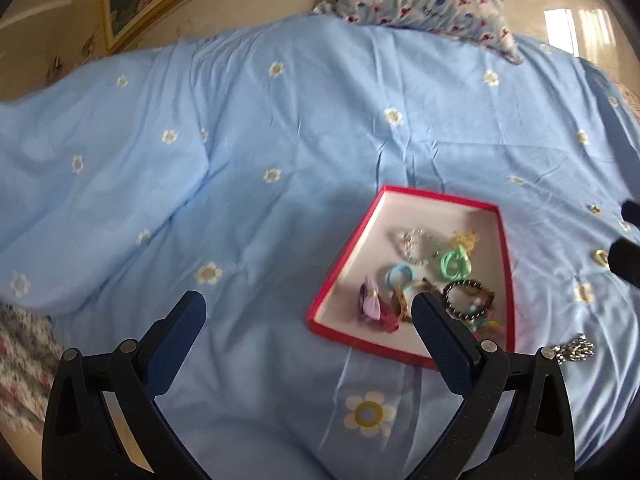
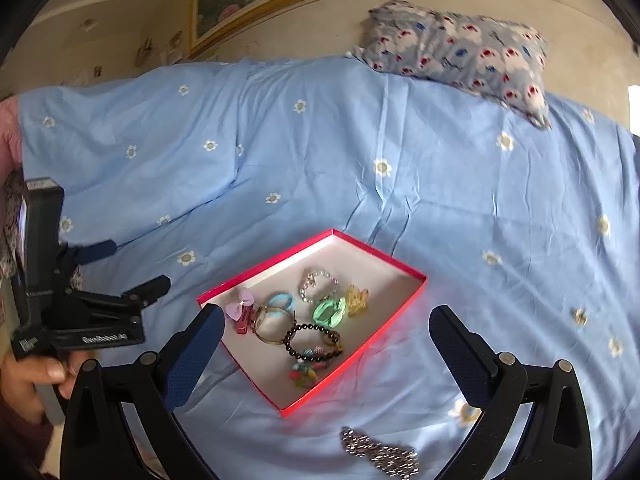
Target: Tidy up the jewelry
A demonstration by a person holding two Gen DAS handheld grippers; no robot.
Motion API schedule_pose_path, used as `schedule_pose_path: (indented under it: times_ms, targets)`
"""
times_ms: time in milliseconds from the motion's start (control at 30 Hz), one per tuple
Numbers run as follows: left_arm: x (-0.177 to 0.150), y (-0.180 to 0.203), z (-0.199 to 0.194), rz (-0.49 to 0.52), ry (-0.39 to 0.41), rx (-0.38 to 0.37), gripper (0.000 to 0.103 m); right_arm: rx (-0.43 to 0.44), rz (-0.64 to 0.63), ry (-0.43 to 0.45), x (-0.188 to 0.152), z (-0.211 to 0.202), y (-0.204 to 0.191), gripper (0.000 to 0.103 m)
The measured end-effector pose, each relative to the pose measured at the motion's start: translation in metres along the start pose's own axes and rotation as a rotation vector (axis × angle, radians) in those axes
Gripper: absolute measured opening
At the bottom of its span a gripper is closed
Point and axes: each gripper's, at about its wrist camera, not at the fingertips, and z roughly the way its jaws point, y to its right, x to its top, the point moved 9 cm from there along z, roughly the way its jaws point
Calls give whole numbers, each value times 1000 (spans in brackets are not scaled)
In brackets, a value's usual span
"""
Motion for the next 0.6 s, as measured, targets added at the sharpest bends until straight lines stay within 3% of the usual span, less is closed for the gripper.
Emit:
schedule_pose_path:
  times_ms: [300,600]
  targets:
    - [-36,11,9,-39,-52,-26,103,8,52,-58,-53,28,-2,103]
    - [-44,20,-2,-24,-91,-58,103,7,70,-78,-65,29,3,103]
